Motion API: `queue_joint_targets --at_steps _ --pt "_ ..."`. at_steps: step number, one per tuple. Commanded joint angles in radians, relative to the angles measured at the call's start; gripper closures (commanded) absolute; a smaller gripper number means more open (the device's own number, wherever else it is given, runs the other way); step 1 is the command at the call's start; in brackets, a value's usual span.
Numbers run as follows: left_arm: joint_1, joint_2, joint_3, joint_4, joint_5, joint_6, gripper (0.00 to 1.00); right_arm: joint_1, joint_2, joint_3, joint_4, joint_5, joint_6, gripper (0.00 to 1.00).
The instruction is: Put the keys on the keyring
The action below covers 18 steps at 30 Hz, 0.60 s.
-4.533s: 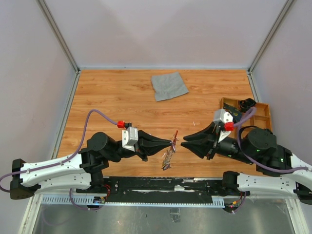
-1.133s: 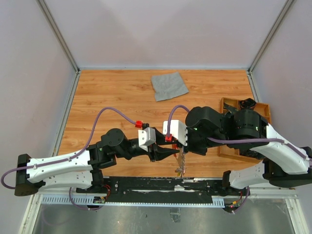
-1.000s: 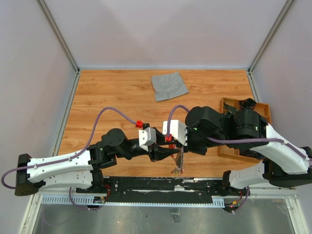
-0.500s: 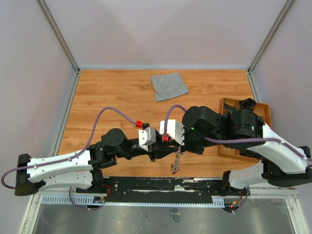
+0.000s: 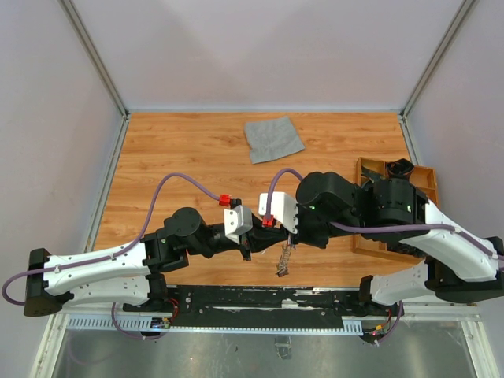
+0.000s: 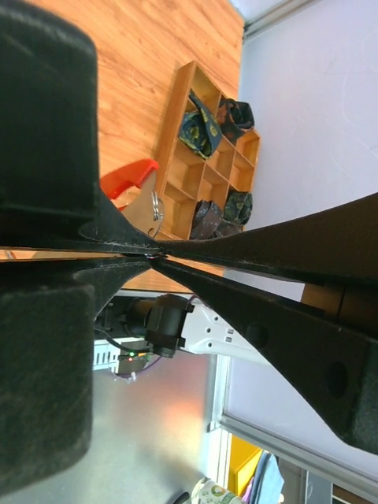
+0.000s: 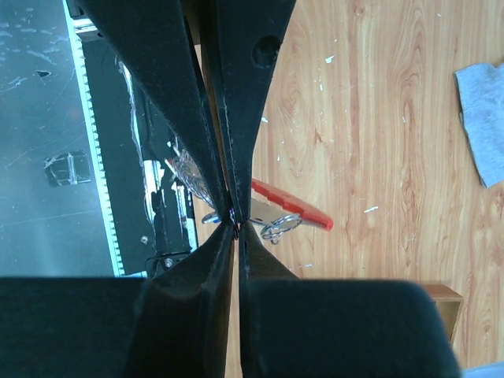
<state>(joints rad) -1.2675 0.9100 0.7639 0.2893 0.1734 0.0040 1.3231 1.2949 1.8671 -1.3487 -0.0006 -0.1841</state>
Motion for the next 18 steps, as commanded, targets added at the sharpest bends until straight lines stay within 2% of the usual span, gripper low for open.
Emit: queue_joint_targets --at_steps 1,3,6,12,18 --pt "-0.007 -0.023 -0.003 0.047 -0.016 0.0 1.0 -0.01 -0.053 -0.043 0.092 0.026 0.016 0.88" --pt "-0.007 -0.043 -0.016 0.062 -0.034 -0.003 0.99 -0.01 -0.095 -0.075 0.113 0.036 0.043 0.77" --pt "-0.007 -0.069 -0.038 0.102 -0.052 -0.016 0.99 -0.01 -0.176 -0.148 0.187 0.052 0.102 0.7" --pt "-0.008 -0.094 -0.045 0.114 -0.06 -0.028 0.99 -0.01 -0.411 -0.392 0.506 0.092 0.246 0.66" --pt "-0.007 -0.139 -0.076 0.174 -0.073 -0.058 1.0 -0.01 -0.644 -0.725 0.961 0.146 0.402 0.64"
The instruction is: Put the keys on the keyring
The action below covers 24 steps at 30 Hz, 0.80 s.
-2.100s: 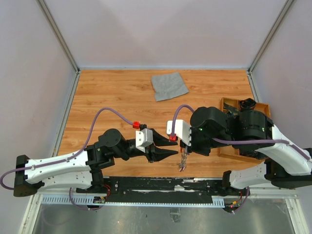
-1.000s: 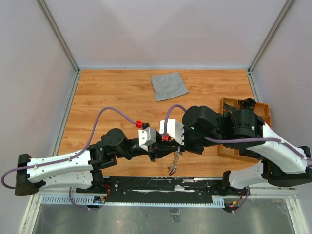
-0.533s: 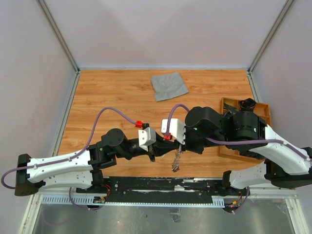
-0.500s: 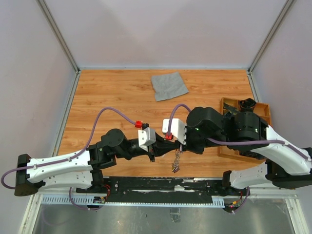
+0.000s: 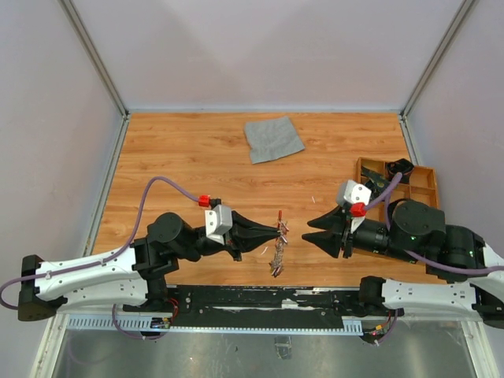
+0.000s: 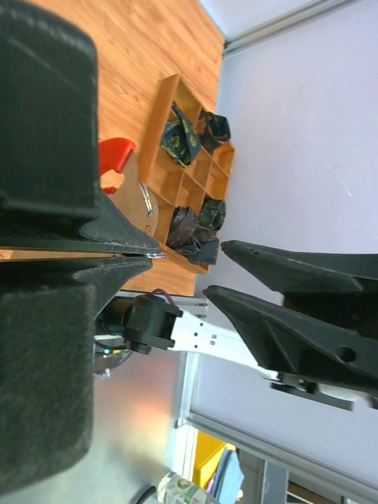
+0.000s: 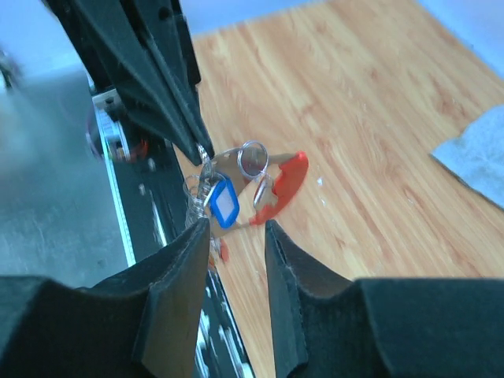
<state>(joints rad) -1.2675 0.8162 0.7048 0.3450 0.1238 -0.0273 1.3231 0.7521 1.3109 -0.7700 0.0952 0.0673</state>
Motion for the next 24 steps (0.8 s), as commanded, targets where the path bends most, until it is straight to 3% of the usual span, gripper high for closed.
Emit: queue_joint_targets --at_steps 1,5,13,24 --pt "-0.007 -0.054 -0.022 0.131 -0.024 -0.033 0.99 -0.01 -0.134 -0.24 0.482 0.036 0.163 0.64" --pt "-0.007 -0.084 -0.043 0.189 -0.024 -0.056 1.0 -0.01 -0.201 -0.364 0.656 -0.054 0.162 0.64" --pt "-0.007 -0.097 -0.036 0.198 -0.02 -0.068 0.99 -0.01 -0.127 -0.387 0.652 -0.209 0.105 0.59" --pt "-0.007 -0.098 -0.036 0.196 -0.025 -0.068 1.0 -0.01 -0.114 -0.395 0.604 -0.166 0.101 0.57"
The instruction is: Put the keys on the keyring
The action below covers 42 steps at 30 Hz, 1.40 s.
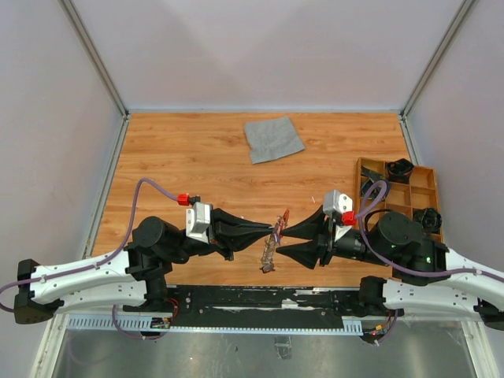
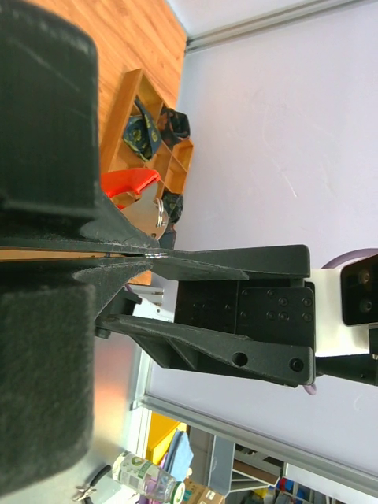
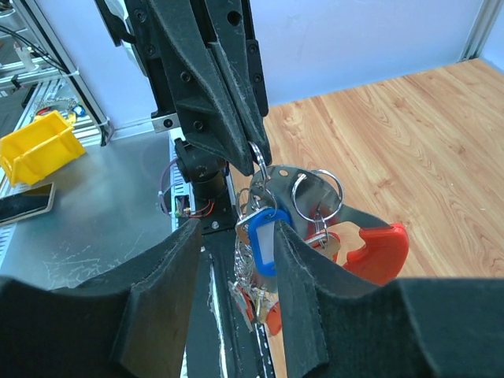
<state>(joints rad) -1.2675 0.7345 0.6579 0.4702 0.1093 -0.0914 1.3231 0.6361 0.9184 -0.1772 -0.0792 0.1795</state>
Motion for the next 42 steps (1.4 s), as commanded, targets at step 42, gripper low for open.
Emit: queue_joint_targets --at_steps 42 --pt "-0.007 -0.013 0.008 0.064 -0.002 -0.004 0.99 -0.01 -0.005 -0.009 -0.01 0.088 -0.003 0.84"
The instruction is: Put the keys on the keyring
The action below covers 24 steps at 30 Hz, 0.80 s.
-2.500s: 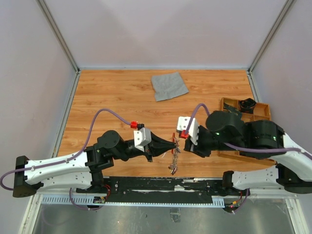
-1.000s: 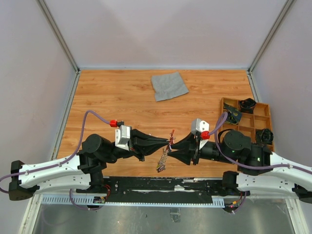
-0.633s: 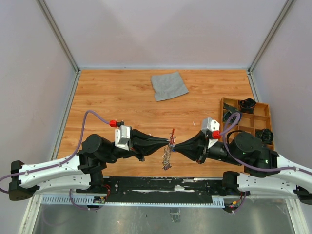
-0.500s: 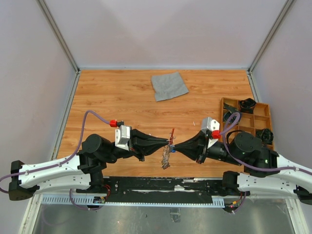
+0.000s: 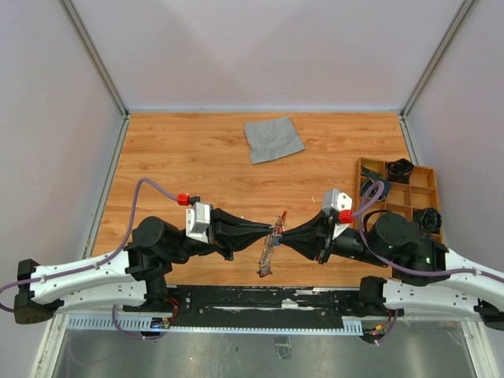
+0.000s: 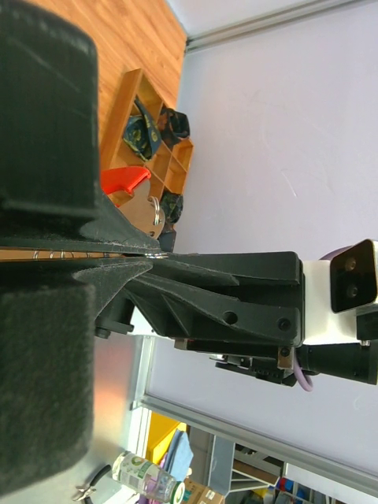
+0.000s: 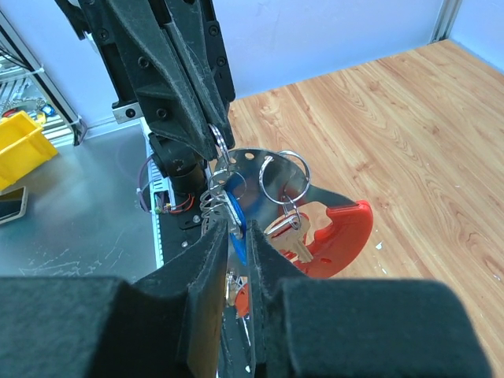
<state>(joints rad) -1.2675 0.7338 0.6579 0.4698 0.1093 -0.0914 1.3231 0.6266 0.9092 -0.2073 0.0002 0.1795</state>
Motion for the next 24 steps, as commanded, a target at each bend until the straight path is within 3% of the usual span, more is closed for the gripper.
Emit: queue_joint_targets --at_steps 1,19,24 --pt "-0.007 -0.011 0.008 0.063 -0.003 -0.004 0.99 -0.01 0.007 -0.001 0.022 0.008 -0.002 0.84" --pt "-0.008 -0.011 0.005 0.066 -0.001 -0.005 0.99 -0.01 0.043 -0.003 0.081 -0.038 -0.003 0.79" --pt "-0.008 -0.011 0.005 0.064 -0.004 -0.004 0.99 -0.01 0.047 -0.006 0.08 -0.048 -0.003 0.72"
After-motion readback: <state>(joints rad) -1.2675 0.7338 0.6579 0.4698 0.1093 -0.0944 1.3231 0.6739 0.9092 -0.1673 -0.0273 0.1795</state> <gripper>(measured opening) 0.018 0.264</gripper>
